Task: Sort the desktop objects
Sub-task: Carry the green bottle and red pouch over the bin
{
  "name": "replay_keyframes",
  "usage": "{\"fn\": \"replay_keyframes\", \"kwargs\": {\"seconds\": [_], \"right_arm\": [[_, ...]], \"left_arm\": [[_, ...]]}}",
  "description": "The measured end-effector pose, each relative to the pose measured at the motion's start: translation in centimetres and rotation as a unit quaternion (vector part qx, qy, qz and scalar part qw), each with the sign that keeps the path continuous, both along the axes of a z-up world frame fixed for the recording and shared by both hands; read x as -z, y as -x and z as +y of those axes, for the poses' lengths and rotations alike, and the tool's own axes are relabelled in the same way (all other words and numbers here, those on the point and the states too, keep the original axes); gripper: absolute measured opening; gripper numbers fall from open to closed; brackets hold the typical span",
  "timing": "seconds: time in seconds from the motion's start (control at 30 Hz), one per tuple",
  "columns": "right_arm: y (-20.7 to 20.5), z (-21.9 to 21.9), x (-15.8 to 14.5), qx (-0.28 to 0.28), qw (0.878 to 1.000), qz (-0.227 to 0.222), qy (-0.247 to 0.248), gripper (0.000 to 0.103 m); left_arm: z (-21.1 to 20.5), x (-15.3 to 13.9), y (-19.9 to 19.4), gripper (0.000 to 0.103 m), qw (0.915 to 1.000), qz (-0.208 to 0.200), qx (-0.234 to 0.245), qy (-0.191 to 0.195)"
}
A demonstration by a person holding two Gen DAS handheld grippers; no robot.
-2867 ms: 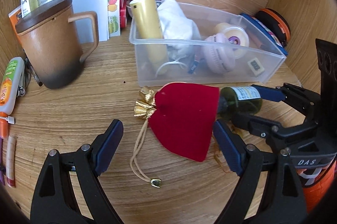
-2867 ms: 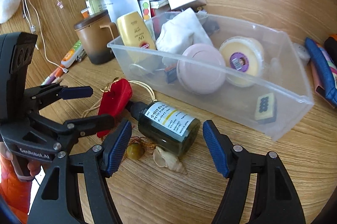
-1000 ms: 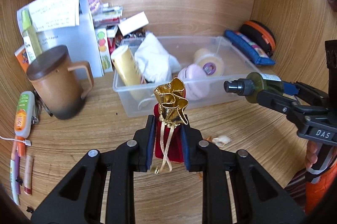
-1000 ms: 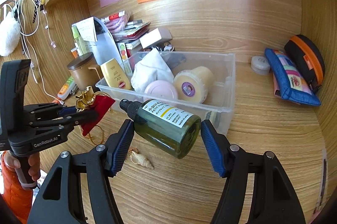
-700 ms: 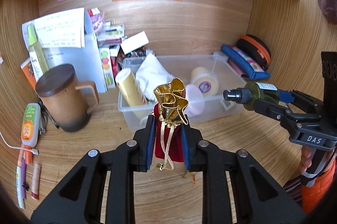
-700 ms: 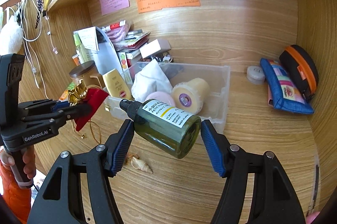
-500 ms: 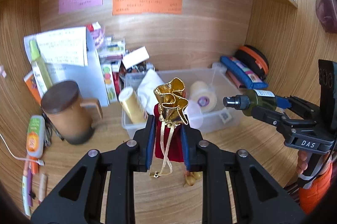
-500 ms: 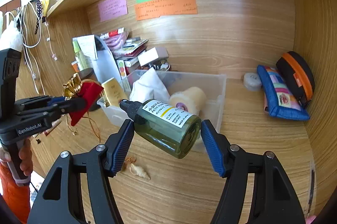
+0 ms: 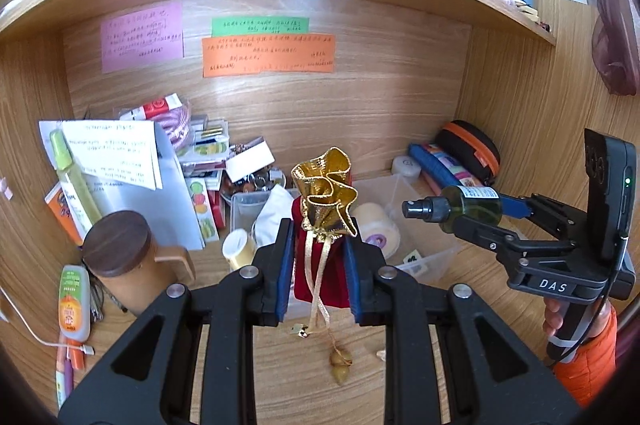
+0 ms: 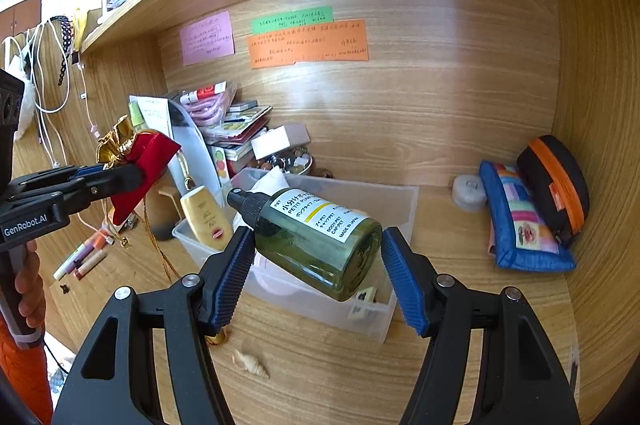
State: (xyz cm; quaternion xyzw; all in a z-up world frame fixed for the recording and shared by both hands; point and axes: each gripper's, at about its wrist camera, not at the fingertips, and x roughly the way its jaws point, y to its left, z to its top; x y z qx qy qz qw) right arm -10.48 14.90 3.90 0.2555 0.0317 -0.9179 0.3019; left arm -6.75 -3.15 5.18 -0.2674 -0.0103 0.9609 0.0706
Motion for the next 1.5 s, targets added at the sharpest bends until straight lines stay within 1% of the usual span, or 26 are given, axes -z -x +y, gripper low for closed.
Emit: {"fn": "replay_keyframes", "kwargs": {"seconds": [0.07, 0.17, 0.37, 0.67, 0.8, 0.9, 1.1, 1.2, 1.37, 1.43, 1.5], "right_arm": [[0.3, 0.0, -0.1, 0.001, 1.000, 0.001, 0.002, 0.062], [1.0, 0.0, -0.1, 0.001, 1.000, 0.000, 0.003, 0.062], [2.9, -0.5, 0.2, 0.002, 1.000, -0.012, -0.003, 0.062], [5.8, -2.2, 1.8, -0.004, 0.999, -0.030, -0.031, 0.062], [7.0, -2.9, 3.4, -0.011, 0.998, -0.053, -0.036, 0.062], [7.5, -3.3, 4.2, -0.018, 0.997, -0.063, -0.038, 0.062], [7.6, -4.1, 5.1, -0.031, 0.996, -0.064, -0.053, 0.062], [7.4, -4.4, 5.3, -0.035, 0.996, -0.057, -0.061, 0.062], [7.5, -4.5, 5.5, -0.046, 0.995, -0.059, -0.063, 0.062], [7.6, -4.7, 5.7, -0.049, 0.995, -0.061, -0.067, 0.062], [7.6, -4.8, 6.0, -0.051, 0.994, -0.063, -0.074, 0.062]], "left_arm": [[-0.1, -0.2, 0.6, 0.023, 1.0000, 0.001, -0.001, 0.001], [-0.5, -0.1, 1.5, 0.023, 0.9999, -0.005, 0.004, -0.009], [-1.1, 1.3, 3.9, 0.023, 0.9994, -0.027, 0.005, -0.019], [-1.1, 4.7, 7.9, 0.023, 0.9969, -0.075, 0.017, -0.019], [-0.5, 6.4, 8.9, 0.023, 0.9950, -0.095, 0.028, -0.015], [0.0, 7.3, 9.5, 0.023, 0.9940, -0.104, 0.033, -0.003], [0.3, 9.0, 10.7, 0.024, 0.9916, -0.123, 0.039, -0.004], [0.5, 9.8, 11.1, 0.025, 0.9904, -0.132, 0.041, -0.003], [1.0, 10.5, 11.7, 0.026, 0.9894, -0.139, 0.042, 0.009], [1.1, 10.6, 11.8, 0.028, 0.9895, -0.139, 0.038, 0.016], [1.1, 10.7, 11.8, 0.028, 0.9894, -0.138, 0.039, 0.018]]}}
